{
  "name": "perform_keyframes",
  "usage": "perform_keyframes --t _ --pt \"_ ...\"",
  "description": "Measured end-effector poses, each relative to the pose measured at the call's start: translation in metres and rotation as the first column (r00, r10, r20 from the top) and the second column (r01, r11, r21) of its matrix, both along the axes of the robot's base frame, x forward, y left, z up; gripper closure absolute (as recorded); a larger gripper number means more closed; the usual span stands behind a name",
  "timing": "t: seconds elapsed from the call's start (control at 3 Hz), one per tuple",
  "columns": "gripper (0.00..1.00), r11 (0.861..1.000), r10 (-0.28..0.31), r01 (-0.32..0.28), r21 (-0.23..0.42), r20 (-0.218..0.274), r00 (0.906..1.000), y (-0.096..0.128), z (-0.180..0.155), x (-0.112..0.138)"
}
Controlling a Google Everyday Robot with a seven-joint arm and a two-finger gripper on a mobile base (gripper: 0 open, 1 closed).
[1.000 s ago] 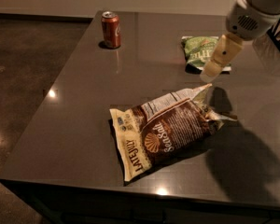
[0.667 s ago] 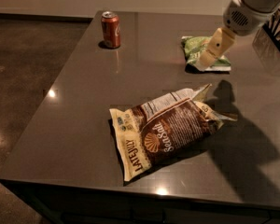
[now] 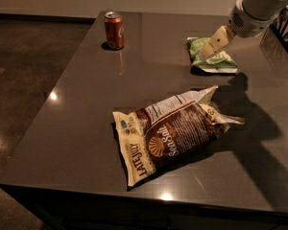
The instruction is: Move green jalapeno chip bag near coke can
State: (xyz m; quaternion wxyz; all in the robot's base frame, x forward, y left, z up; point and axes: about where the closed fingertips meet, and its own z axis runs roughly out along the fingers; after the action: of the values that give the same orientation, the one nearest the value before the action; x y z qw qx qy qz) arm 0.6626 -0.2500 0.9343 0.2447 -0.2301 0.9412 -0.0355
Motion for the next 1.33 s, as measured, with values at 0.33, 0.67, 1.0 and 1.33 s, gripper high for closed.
perform_keyframes --t 0.33,0.67,1.0,1.33 --pt "0.0 0.995 -0.094 0.093 0.034 0.029 0.9951 -0.02 -0.014 0.03" --pt "0.0 0.987 -0.142 0.139 0.077 0.034 0.9894 -0.03 -0.029 0.052" --pt "0.0 0.981 -0.161 0.158 0.111 0.02 0.9867 -0.032 -0.047 0.067" --pt "0.0 0.977 -0.172 0.17 0.131 0.002 0.9851 -0.034 -0.061 0.078"
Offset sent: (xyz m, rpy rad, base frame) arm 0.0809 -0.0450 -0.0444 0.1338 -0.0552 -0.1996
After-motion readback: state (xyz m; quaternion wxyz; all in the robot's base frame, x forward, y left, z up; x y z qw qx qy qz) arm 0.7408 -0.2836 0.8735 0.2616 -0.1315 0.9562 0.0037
